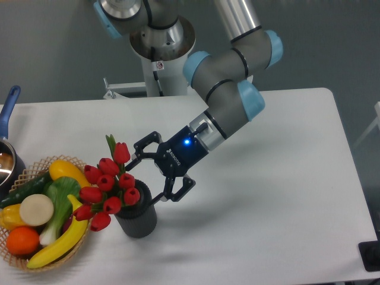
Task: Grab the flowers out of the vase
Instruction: 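Lower the open gripper around the tulip stems above the black vase, then close the gripper on the tulip stems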
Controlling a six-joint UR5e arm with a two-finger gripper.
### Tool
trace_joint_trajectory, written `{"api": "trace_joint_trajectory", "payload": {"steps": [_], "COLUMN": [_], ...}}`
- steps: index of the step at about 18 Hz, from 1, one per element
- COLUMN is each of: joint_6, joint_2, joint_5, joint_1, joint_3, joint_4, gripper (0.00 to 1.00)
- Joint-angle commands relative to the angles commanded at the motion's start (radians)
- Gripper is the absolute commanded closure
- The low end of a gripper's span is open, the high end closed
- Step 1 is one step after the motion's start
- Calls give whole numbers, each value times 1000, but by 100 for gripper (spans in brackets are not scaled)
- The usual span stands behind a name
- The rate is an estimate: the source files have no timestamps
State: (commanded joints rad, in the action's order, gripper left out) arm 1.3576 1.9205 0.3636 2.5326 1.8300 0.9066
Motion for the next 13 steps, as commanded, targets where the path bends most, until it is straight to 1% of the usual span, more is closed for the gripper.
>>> {"api": "trace_joint_trajectory", "payload": {"steps": [10,13], "joint_6": [-3,-5], "joint_2": [0,-5], "joint_5": [0,2], "joint_1": [-23,-22], "joint_3": [-2,-2], "joint_4": [-2,-2], "gripper": [1,22]}}
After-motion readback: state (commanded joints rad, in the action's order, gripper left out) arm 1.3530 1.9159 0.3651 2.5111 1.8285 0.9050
